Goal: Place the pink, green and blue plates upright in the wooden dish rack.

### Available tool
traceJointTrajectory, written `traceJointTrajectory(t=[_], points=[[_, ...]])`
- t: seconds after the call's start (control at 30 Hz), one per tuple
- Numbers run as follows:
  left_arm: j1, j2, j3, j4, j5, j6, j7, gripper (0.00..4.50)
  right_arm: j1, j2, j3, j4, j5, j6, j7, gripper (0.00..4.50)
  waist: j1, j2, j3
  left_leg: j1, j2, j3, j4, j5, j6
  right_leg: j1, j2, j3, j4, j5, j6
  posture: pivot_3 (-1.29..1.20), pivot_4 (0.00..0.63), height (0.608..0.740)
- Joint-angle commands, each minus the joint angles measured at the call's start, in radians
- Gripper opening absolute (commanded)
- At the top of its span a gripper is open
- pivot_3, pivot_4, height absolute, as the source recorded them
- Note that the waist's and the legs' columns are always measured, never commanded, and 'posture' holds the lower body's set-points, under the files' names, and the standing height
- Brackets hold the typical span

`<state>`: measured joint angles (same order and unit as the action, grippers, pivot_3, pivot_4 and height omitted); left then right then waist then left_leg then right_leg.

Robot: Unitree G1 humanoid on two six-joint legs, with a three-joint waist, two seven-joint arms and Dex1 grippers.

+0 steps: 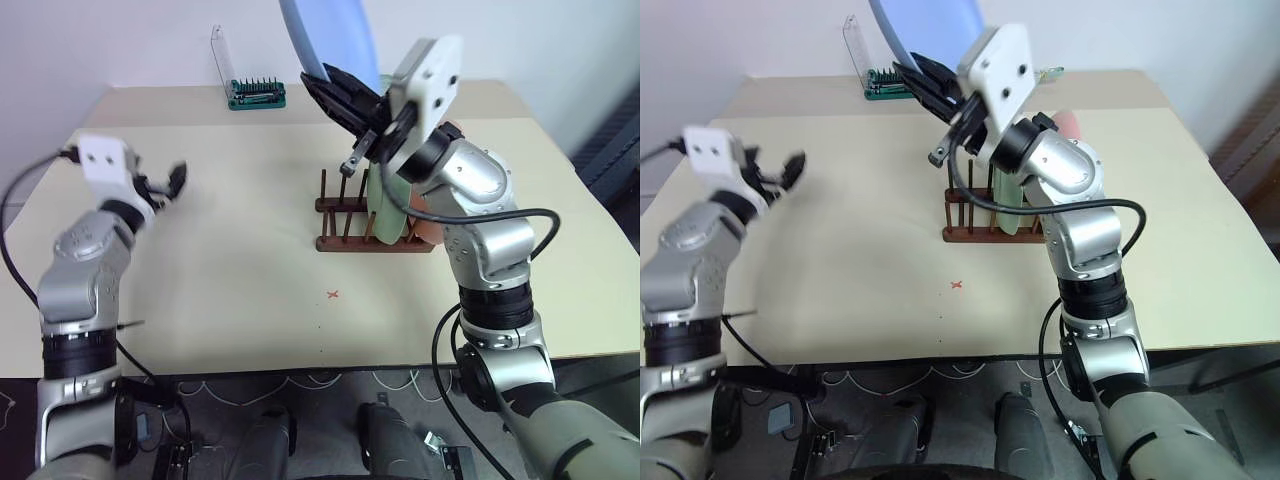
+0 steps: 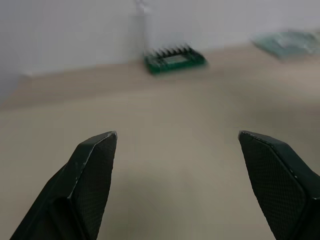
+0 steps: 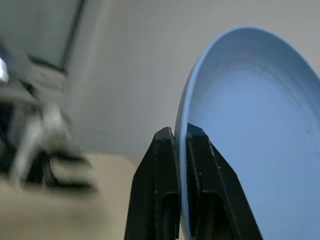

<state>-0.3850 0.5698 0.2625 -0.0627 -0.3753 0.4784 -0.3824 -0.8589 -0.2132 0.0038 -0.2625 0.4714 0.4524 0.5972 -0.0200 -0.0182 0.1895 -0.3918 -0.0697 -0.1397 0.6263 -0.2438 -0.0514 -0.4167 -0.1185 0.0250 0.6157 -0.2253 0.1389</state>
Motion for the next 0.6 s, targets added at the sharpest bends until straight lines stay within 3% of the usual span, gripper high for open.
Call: traceJointTrajectory(t=[0.03, 0.27, 0.6], points=[[0.072, 0.004, -0.009, -0.116, -0.070, -0.044, -0.136, 3.98, 0.034, 0.047, -0.071, -0.103, 0.217, 0.190, -0.097, 0.00, 0.000, 0.000, 0.000, 0.000, 0.000, 0.000, 0.000, 0.000, 0.000, 0.000, 0.000, 0.000, 0.000, 0.000, 0.000, 0.00, 0.150, 0.740], [0.177, -0.009, -0.059, -0.157, -0.089, -0.044, -0.236, 3.98, 0.120, 0.128, -0.086, -0.163, 0.364, 0.368, -0.309, 0.00, 0.000, 0.001, 0.000, -0.001, 0.000, 0.001, -0.001, 0.000, 0.000, -0.003, 0.000, 0.000, 0.002, 0.001, -0.002, 0.00, 0.150, 0.740], [0.192, -0.029, -0.080, -0.140, -0.078, -0.076, -0.265, 3.98, 0.129, 0.175, -0.156, -0.106, 0.431, 0.387, -0.485, 0.00, 0.001, 0.001, 0.000, -0.001, 0.000, 0.002, -0.001, 0.000, 0.000, -0.004, 0.000, 0.000, 0.003, 0.001, -0.002, 0.00, 0.150, 0.740]])
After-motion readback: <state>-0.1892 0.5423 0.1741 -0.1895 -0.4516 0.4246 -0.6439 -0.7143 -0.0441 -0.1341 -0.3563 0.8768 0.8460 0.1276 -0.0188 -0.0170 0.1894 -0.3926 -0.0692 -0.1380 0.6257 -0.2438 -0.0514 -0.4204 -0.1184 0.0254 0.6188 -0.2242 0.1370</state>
